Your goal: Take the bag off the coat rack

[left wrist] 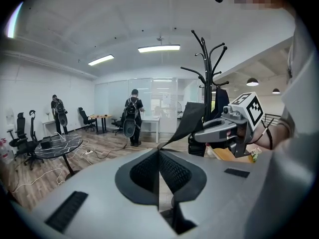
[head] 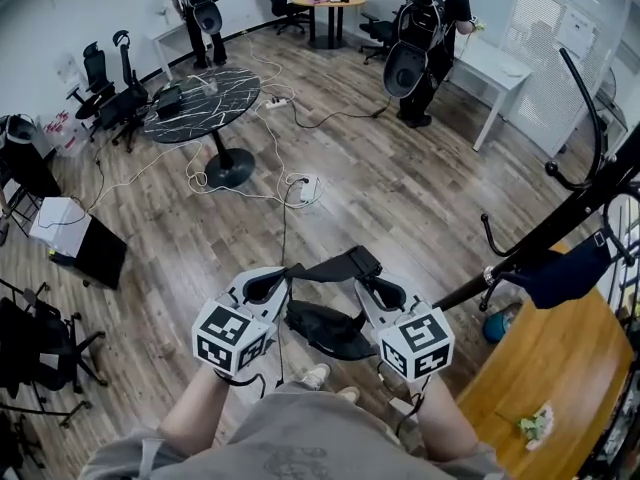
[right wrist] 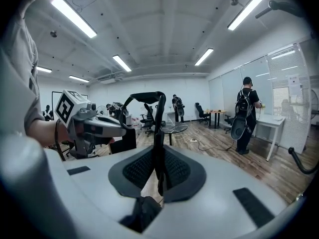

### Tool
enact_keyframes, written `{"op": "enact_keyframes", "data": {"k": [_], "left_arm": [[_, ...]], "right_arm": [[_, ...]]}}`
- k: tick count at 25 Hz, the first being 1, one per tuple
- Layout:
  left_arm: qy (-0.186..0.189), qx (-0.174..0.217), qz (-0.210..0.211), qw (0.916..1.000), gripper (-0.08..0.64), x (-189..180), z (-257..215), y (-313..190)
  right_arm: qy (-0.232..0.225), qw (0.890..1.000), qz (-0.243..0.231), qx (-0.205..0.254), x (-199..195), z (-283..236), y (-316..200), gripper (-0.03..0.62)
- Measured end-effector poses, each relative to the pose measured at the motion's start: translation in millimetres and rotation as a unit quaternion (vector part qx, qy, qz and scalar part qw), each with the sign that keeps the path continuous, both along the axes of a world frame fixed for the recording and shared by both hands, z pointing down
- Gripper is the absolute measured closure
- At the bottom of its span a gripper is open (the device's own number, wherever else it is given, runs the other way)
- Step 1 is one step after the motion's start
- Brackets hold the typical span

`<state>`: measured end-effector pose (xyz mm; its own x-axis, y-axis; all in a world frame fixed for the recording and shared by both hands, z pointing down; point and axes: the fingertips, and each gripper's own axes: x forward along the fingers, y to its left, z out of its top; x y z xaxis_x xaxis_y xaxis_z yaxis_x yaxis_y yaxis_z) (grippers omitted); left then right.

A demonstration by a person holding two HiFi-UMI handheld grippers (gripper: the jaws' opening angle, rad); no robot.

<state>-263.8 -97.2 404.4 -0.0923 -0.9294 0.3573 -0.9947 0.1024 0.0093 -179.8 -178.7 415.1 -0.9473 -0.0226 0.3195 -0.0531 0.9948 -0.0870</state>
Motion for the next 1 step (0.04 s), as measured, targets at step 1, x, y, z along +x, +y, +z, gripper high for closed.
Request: {"op": "enact_keyframes", "data": {"k": [1], "left_arm": [[-0.001, 0.001, 0.003, 1.0000, 0.543, 0.3, -1.3, -2.5]], "right_arm": [[-0.001, 1.000, 0.003, 0.001, 0.5, -1.5, -2.4, 0.531]]}}
